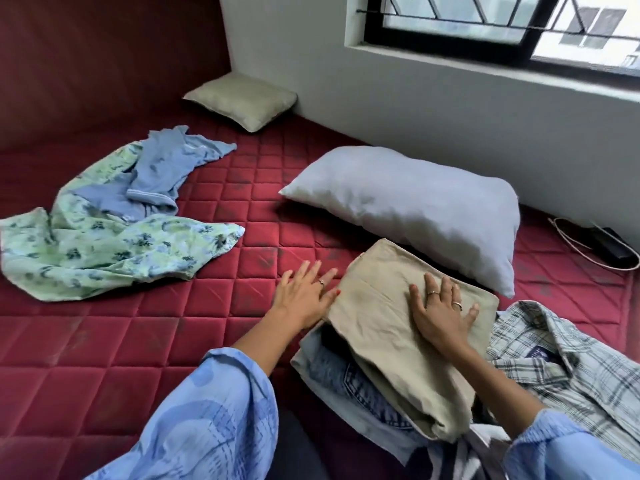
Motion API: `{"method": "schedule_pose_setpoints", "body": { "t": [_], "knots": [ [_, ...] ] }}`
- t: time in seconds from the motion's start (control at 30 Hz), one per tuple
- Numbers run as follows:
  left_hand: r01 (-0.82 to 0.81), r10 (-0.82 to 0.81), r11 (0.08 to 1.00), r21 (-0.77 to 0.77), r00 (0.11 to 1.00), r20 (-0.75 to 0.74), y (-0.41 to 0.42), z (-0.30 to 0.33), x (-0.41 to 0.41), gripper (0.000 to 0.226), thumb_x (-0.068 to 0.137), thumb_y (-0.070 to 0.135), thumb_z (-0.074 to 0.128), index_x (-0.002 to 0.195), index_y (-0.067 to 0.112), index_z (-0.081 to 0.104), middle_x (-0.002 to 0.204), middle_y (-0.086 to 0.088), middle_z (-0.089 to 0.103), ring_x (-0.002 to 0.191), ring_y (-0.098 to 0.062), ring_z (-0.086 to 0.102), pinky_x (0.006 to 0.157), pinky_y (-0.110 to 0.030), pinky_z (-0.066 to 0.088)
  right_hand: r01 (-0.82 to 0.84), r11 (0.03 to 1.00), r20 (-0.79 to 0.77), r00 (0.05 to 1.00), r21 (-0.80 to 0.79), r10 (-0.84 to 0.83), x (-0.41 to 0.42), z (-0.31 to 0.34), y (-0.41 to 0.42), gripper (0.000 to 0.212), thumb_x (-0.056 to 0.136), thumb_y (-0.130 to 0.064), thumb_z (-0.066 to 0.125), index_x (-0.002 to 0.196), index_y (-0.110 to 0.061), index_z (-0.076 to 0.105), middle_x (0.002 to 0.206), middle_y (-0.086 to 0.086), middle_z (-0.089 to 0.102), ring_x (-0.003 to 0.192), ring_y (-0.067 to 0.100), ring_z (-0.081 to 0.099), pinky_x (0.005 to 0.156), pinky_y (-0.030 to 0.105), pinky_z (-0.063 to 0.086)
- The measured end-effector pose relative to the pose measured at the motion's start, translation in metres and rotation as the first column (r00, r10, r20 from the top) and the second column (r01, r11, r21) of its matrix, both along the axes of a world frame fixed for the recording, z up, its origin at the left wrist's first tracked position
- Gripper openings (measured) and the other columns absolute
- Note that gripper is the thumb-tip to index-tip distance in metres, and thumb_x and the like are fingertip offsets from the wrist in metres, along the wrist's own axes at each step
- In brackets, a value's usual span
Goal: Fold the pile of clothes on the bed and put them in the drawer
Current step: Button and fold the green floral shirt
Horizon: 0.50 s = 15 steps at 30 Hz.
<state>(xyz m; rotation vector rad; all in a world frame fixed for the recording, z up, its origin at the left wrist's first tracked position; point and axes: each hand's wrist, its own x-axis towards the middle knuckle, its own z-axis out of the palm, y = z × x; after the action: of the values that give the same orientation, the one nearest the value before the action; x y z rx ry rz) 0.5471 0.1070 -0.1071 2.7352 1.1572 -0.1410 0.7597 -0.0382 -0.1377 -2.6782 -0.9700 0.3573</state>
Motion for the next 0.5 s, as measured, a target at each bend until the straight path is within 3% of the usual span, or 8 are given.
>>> {"method": "schedule_pose_setpoints", "body": {
  "t": [0.1,0.27,0.5],
  "knots": [
    [-0.057,0.059,0.998,0.039,0.996,-0.068,0.012,0.008,-0.041,0.056,0.099,0.056,0.02,0.151,0.035,0.019,0.162,0.0,0.009,0.149,-0.019,0.001,0.119,-0.044,0.009,0.02,0.998,-0.037,0.999,0.054,-0.018,-0.016,0.027,0.024,0.068,0.096,-0.062,0.023,0.151,-0.023,0.026,0.162,0.008,0.004,0.149,0.02,-0.001,0.113,0.063,-0.004],
    [-0.151,0.16,0.986,0.065,0.974,-0.163,0.023,0.018,-0.113,0.058,0.099,0.056,0.019,0.149,0.029,0.029,0.161,0.0,0.01,0.149,-0.019,-0.002,0.119,-0.045,0.008,-0.245,0.967,0.018,0.97,0.069,0.244,-0.081,0.064,0.085,0.062,0.098,-0.059,0.026,0.141,-0.019,0.043,0.161,0.01,0.01,0.149,0.021,0.003,0.113,0.06,0.001],
    [-0.361,0.363,0.931,0.045,0.916,-0.173,0.038,0.02,-0.219,0.059,0.099,0.055,0.022,0.148,0.025,0.033,0.161,0.0,0.011,0.149,-0.019,-0.001,0.118,-0.044,0.007,-0.474,0.879,-0.106,0.878,-0.058,0.467,-0.197,0.064,0.149,0.068,0.096,-0.063,0.025,0.137,-0.017,0.05,0.161,0.009,0.009,0.149,0.021,0.003,0.113,0.061,0.001]
  ]
}}
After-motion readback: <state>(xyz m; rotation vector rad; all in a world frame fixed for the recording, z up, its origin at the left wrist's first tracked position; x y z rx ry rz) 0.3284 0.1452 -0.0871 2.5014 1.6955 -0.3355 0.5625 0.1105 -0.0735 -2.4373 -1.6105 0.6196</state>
